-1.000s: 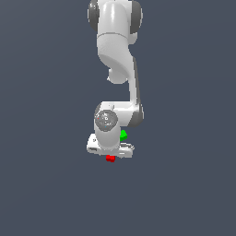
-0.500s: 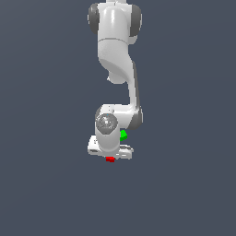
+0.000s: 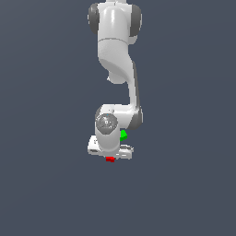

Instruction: Stack the red cube on top of the green cube.

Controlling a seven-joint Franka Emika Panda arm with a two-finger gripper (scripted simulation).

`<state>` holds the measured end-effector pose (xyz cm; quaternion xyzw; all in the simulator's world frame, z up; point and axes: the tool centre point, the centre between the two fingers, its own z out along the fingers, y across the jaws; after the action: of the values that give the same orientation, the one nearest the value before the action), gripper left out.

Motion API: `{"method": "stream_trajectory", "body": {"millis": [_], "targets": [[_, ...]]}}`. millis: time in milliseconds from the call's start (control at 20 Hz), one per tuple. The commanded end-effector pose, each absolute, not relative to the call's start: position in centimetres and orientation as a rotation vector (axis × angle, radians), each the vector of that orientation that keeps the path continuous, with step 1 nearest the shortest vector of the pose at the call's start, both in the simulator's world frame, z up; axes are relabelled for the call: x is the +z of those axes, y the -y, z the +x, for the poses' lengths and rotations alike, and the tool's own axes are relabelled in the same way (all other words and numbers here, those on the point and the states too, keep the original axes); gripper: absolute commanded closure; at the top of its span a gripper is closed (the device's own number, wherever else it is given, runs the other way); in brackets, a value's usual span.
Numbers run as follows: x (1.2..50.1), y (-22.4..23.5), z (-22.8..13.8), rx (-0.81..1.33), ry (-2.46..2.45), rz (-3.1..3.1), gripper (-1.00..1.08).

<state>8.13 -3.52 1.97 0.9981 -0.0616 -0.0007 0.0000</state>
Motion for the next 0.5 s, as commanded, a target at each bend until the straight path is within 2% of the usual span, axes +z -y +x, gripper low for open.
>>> {"method": "stream_trajectory", "body": {"millis": [0, 450], "targets": [[2.2, 3.5, 8.1, -0.001, 0.193, 3.136, 1.08], [6.8, 3.5, 8.0, -0.001, 0.193, 3.136, 1.08]]}}
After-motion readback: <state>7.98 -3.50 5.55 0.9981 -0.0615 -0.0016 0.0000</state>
